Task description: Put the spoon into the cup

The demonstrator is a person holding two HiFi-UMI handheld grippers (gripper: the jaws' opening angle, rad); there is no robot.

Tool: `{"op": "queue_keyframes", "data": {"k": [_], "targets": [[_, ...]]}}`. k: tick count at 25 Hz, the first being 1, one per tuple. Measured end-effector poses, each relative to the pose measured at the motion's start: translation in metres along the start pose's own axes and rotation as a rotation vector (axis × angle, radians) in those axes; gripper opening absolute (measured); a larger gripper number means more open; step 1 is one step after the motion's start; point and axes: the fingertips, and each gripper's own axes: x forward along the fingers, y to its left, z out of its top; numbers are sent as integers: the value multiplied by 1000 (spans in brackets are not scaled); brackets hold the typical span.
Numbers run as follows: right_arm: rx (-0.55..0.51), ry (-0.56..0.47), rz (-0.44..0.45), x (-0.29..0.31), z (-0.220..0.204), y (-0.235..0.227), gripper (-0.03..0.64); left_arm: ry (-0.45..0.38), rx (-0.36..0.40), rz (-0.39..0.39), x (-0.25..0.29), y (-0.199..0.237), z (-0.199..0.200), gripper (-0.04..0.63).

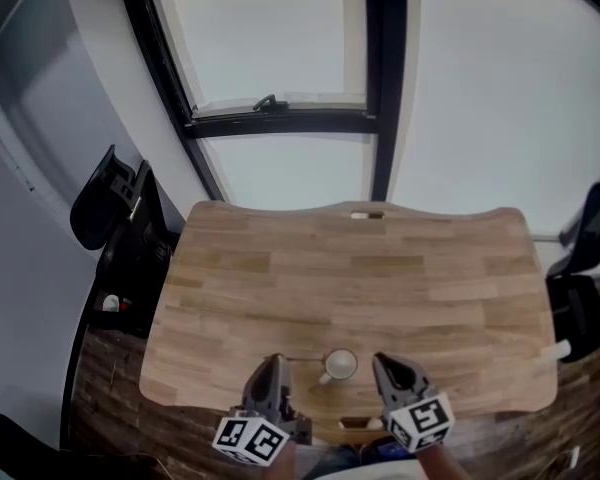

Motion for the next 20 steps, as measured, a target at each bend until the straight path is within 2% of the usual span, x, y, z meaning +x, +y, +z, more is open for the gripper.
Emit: {"op": "queue_keyframes", "data": {"k": [14, 20], "targets": [[13, 12, 115, 16, -5, -28, -3, -33, -26, 155, 5, 15, -15, 3], [4, 14, 143, 22, -12, -35, -3, -31, -26, 181, 5, 19, -25, 3]]}}
